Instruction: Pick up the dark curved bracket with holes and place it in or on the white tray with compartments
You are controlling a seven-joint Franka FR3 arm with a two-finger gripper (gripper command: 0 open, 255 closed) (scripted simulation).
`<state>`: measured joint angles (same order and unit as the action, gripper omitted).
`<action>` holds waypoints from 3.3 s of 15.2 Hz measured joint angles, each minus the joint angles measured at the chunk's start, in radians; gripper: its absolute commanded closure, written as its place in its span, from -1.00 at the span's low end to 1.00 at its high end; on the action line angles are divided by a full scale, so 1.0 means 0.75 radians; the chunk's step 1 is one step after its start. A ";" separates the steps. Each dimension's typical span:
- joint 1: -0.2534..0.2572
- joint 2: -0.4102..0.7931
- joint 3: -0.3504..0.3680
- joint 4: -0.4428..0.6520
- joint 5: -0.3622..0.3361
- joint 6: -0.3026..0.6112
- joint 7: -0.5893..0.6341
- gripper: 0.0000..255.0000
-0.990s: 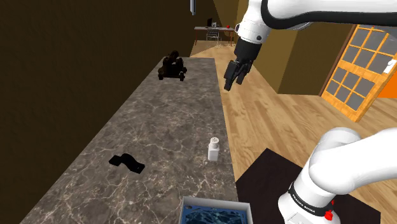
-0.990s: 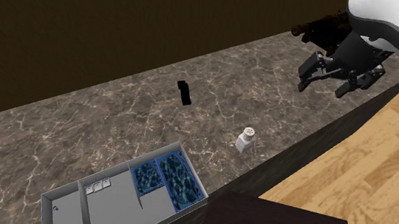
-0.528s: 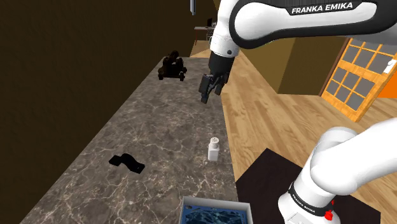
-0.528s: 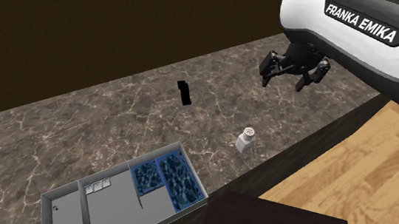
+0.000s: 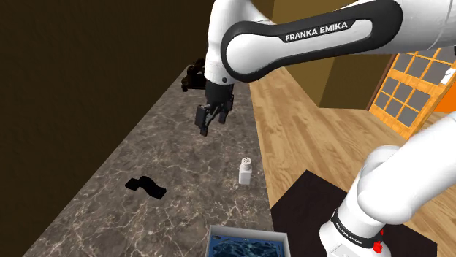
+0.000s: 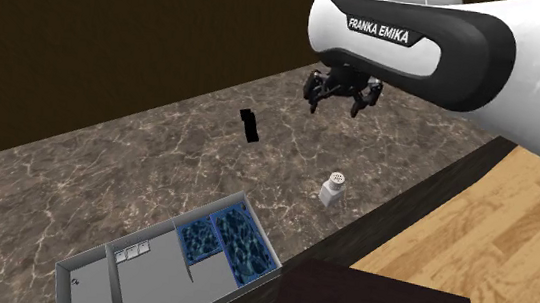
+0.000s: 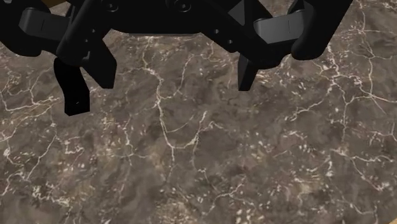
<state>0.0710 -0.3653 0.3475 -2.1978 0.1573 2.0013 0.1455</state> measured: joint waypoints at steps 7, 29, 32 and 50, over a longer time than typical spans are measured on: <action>0.028 0.301 0.157 0.166 -0.114 0.104 0.180 -1.00; 0.224 0.952 0.247 0.581 -0.511 0.203 0.533 -1.00; 0.224 0.952 0.247 0.580 -0.511 0.204 0.533 -1.00; 0.217 0.913 0.259 0.640 -0.482 0.112 0.513 1.00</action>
<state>0.2340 0.3196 0.5417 -1.7180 -0.2044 2.0851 0.5303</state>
